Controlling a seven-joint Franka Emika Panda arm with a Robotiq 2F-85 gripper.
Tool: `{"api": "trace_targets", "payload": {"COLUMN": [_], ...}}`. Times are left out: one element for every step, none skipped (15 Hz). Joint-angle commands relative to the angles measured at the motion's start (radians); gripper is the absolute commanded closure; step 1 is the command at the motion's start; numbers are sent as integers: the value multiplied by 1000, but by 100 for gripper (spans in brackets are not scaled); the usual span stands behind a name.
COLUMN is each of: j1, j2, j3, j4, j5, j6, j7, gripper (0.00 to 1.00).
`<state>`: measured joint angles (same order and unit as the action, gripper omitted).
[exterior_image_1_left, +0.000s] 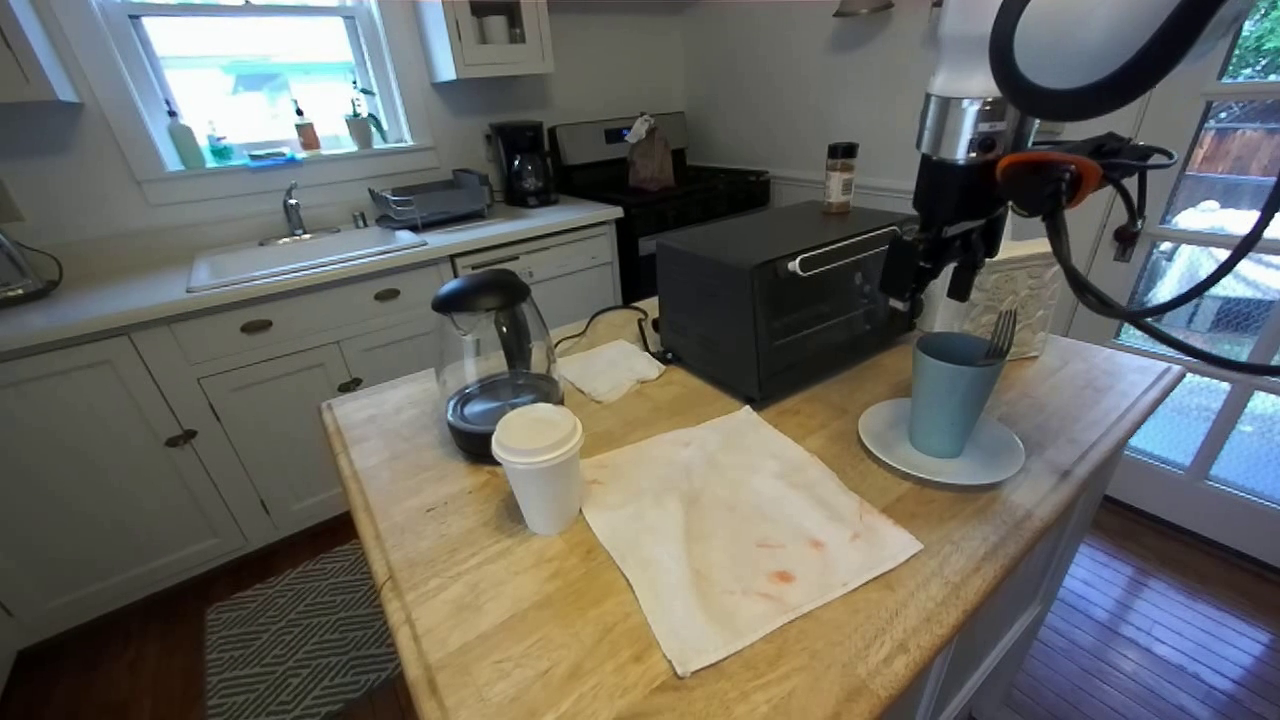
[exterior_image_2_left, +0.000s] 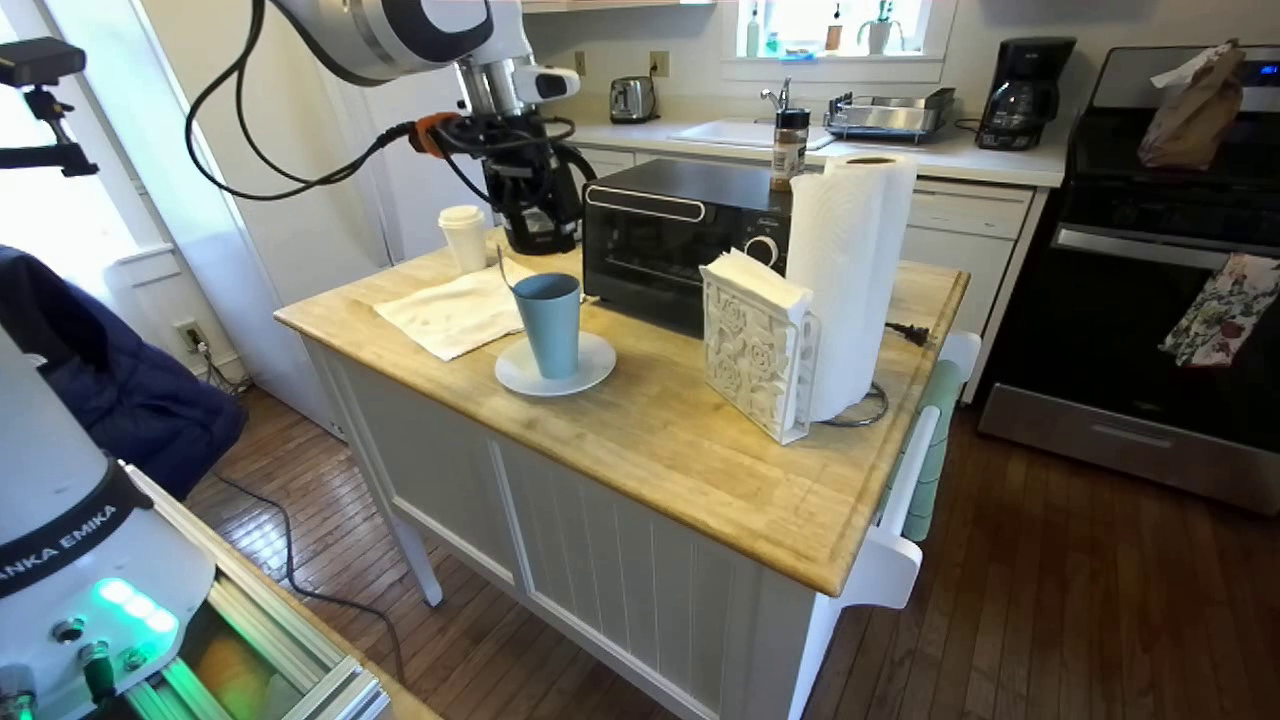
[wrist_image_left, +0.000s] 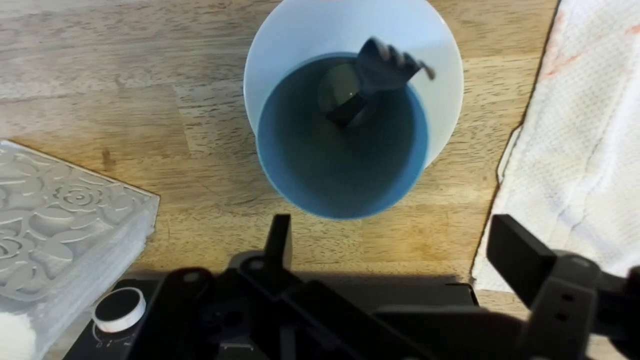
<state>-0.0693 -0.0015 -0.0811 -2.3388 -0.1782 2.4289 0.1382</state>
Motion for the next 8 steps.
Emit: {"api": "trace_targets", "payload": {"j1": [-10, -10, -11, -9, -7, -5, -5, -5], "j2": [-42, -45, -47, -50, -53, -52, -45, -39], "j3": [-6, -8, -10, -12, -13, -13, -13, -12], "j4": [19, 26, 35, 43, 50, 64, 82, 98], "j5": [39, 64, 79, 109, 136, 150, 148, 148], "j6": [-74, -95, -116, -138, -167, -210, -262, -302], "j7": [-193, -264, -317, -384, -450, -503, -533, -562], "gripper": [0, 0, 0, 0, 0, 0, 0, 0]}}
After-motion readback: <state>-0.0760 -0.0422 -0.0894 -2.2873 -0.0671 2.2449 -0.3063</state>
